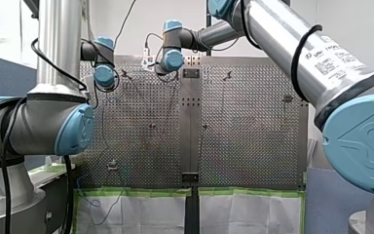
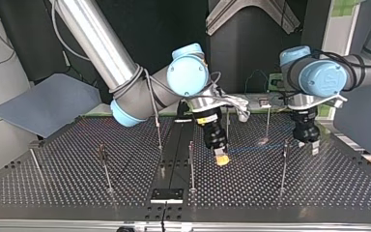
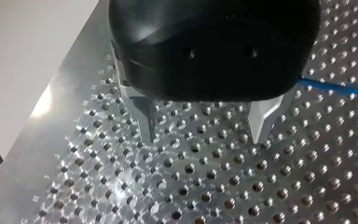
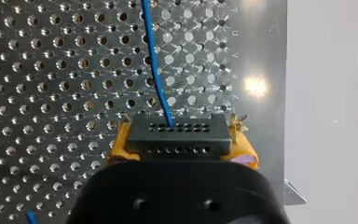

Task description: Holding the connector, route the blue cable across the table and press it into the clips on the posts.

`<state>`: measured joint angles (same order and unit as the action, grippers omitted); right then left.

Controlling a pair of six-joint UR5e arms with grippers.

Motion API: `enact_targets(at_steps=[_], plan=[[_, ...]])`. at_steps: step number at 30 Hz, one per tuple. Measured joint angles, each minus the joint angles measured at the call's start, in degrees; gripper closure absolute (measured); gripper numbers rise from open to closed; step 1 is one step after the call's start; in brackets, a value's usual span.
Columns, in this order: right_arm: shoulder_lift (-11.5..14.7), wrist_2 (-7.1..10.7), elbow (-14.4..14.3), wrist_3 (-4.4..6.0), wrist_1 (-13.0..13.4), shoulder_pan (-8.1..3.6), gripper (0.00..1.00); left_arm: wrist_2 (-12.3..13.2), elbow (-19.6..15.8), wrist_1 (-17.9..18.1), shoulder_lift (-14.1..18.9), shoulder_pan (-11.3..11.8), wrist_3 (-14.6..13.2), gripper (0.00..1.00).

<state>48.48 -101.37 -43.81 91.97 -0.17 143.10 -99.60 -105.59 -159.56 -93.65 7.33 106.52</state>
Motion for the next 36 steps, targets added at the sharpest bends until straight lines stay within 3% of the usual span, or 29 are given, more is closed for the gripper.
enact_targets(at_steps=[17, 27, 36], plan=[[0.0, -1.33, 0.0, 0.01, -0.6, -0.15, 1.00, 3.4, -5.6, -8.9, 9.8, -1.3, 1.4, 0.00], [0.0, -1.46, 0.1, 0.06, -0.7, -0.29, 1.00, 7.4, -5.8, -9.2, 15.0, -2.6, -1.0, 0.00], [0.0, -1.47, 0.1, 0.00, -0.7, -0.54, 1.00, 12.0, -5.8, -6.7, 13.9, -4.3, -3.1, 0.00]])
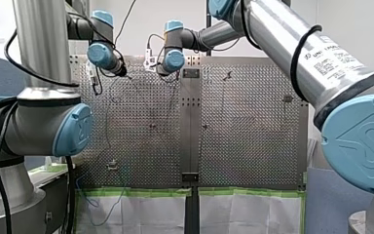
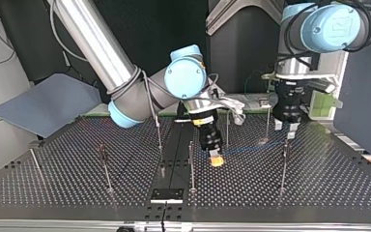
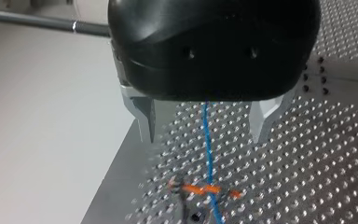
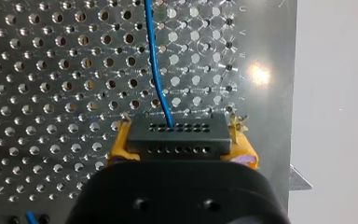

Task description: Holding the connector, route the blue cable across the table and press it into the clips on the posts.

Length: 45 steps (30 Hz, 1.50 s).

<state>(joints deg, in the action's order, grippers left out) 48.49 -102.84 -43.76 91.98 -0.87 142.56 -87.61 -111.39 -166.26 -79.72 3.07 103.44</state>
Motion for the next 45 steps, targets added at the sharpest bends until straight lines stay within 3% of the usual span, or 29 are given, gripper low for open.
enact_targets(at_steps=[11, 32, 41, 43, 44, 45], plan=[[0.0, 0.15, 0.0, -0.03, 0.0, -0.38, 1.00, 0.2, 2.2, 3.9, -2.8, -2.1, 0.1, 0.00], [0.0, 0.25, 0.0, -0.03, 0.0, -0.66, 1.00, -1.4, 10.0, 4.8, -12.2, -4.8, -0.2, 0.00], [0.0, 0.26, 0.0, -0.03, -0.1, -0.70, 1.00, -1.8, 10.6, 6.3, -13.2, -4.9, -0.4, 0.00], [0.1, 0.27, 0.1, 0.01, -0.1, -0.72, 1.00, -1.9, 10.7, 6.6, -13.2, -4.9, -0.3, 0.16], [0.1, 0.28, 0.2, 0.02, -0.2, -0.73, 1.00, -1.9, 10.7, 6.6, -13.2, -4.9, -0.3, 0.16], [0.1, 0.30, 0.2, 0.02, -0.2, -0.73, 1.00, -1.9, 10.7, 6.7, -13.2, -4.9, -0.3, 0.33]])
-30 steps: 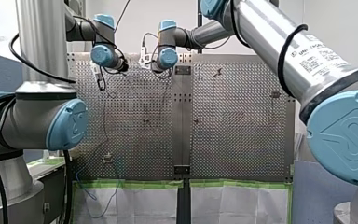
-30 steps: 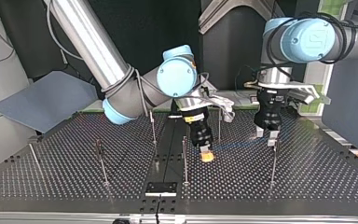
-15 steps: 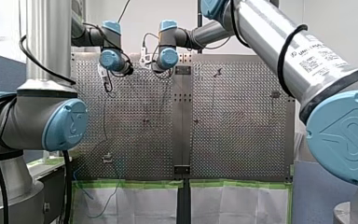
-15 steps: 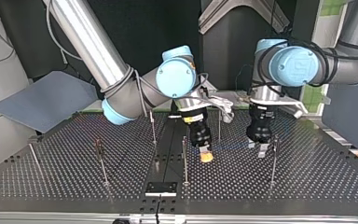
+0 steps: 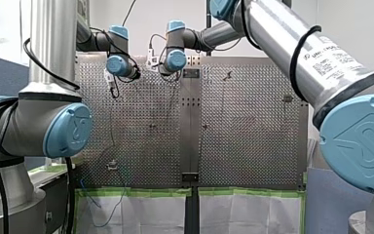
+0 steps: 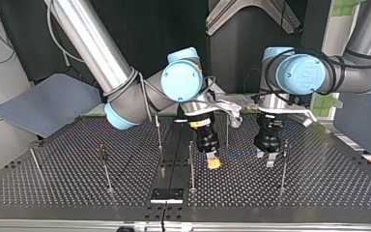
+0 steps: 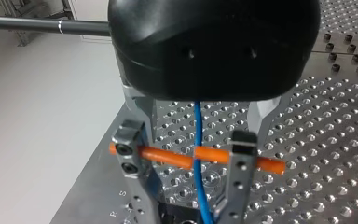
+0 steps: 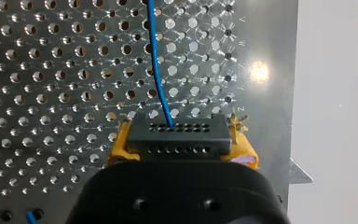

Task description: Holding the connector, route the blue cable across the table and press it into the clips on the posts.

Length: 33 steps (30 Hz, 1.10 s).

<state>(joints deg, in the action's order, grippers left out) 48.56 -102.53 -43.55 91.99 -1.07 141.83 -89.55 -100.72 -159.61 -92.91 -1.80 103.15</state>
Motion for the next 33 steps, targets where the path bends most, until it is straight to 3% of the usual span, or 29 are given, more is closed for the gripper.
enact_targets(at_steps=[1, 2, 4, 5, 6, 7, 20, 24, 33], plan=[[0.0, 0.03, 0.1, 0.01, -0.1, 0.00, 1.00, -0.1, 0.0, 0.0, 0.0, 0.0, 0.0, 0.45], [0.0, 0.06, 0.1, 0.02, -0.2, 0.00, 1.00, -0.2, 0.0, 0.0, 0.0, 0.0, 0.0, 0.45], [0.0, 0.10, 0.2, 0.01, -0.3, -0.01, 1.00, -0.5, 0.0, 0.1, 0.0, 0.0, 0.0, 0.77], [0.1, 0.11, 0.3, 0.01, -0.4, -0.01, 1.00, -0.5, 0.0, 0.2, 0.0, 0.0, 0.0, 0.77], [0.1, 0.11, 0.3, 0.01, -0.5, -0.01, 1.00, -0.6, 0.0, 0.3, 0.0, 0.0, 0.0, 0.98], [0.1, 0.12, 0.3, -0.01, -0.5, -0.02, 1.00, -0.7, 0.0, 0.4, 0.0, 0.0, 0.0, 1.00], [0.0, 0.13, 0.3, 0.32, -0.7, 0.18, 1.00, -1.1, 0.0, -0.1, 0.0, -0.1, 0.2, 1.00], [0.0, 0.13, 0.3, 0.87, -0.9, 0.38, 1.00, -1.4, 0.0, -0.4, 0.0, -0.2, 0.2, 1.00], [-0.2, -0.03, -1.3, 2.09, -1.2, 0.57, 1.00, -5.3, -3.8, -2.0, 0.0, -1.8, -1.0, 1.00]])
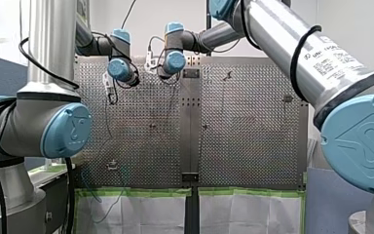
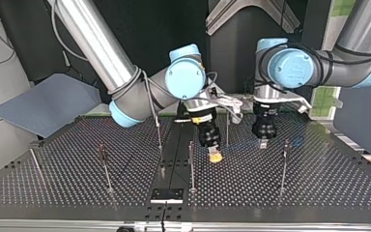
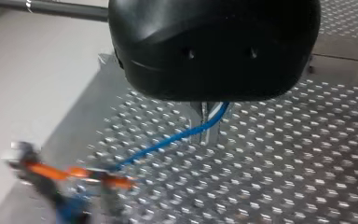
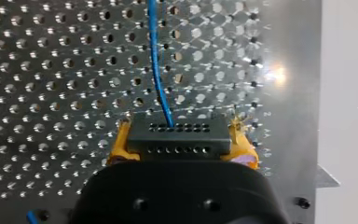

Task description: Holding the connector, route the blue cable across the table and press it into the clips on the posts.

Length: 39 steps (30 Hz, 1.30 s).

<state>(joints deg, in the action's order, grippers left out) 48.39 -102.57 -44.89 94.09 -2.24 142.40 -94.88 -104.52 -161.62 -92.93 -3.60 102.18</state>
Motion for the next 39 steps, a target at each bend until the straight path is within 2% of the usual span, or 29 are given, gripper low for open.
enact_targets(at_steps=[4, 11, 15, 19, 29, 39], plan=[[-0.1, -0.04, -0.9, 0.30, 0.0, 0.06, 1.00, -1.0, -2.3, 0.9, 0.0, -0.4, -0.1, 1.00], [-0.2, 0.04, -2.8, 0.40, 0.1, 0.01, 1.00, -1.3, -6.3, 3.2, 0.0, -1.1, 0.2, 1.00], [-0.3, 0.04, -4.8, 0.41, 0.2, -0.13, 1.00, -1.6, -8.5, 3.9, -0.1, -1.4, 0.4, 1.00], [-0.3, 0.09, -7.2, 0.41, 0.3, -0.41, 1.00, -1.9, -10.5, 5.0, -1.6, -1.7, 0.3, 1.00], [-0.5, 1.34, -12.5, 0.41, 1.0, -0.48, 1.00, -3.0, -11.1, 9.1, -7.0, -1.4, 0.5, 1.00], [-1.3, 3.46, -17.6, 0.55, 2.9, -0.54, 1.00, -2.6, -11.1, 10.8, -8.7, -0.4, 1.0, 1.00]])
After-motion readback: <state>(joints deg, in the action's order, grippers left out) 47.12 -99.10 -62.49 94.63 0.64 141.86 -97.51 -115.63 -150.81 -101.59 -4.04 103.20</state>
